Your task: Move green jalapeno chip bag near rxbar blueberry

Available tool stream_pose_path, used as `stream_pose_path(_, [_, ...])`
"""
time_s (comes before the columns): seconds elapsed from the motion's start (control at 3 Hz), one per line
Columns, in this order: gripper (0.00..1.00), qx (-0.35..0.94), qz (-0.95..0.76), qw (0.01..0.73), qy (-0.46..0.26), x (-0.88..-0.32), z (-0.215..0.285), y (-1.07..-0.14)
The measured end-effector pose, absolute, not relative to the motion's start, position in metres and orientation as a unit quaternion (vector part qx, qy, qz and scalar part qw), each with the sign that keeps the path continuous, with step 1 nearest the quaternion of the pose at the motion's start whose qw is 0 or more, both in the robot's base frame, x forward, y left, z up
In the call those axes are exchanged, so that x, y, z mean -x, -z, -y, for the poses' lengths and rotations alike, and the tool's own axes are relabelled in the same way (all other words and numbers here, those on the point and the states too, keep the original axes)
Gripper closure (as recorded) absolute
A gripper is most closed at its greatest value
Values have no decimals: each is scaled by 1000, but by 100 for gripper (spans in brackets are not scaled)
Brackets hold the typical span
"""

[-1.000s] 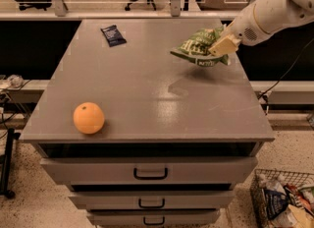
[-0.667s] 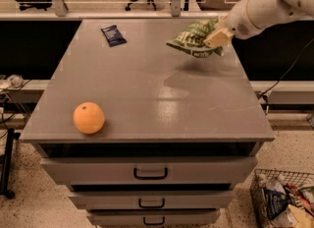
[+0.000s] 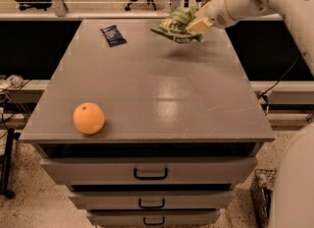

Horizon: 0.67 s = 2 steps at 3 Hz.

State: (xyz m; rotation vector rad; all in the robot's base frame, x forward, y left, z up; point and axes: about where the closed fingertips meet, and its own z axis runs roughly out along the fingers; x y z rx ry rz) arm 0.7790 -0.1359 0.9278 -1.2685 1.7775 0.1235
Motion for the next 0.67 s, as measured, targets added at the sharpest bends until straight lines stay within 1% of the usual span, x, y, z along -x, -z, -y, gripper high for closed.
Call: stream_pose_path(0.67, [100,530,-692,478,-108,-824,50,-898])
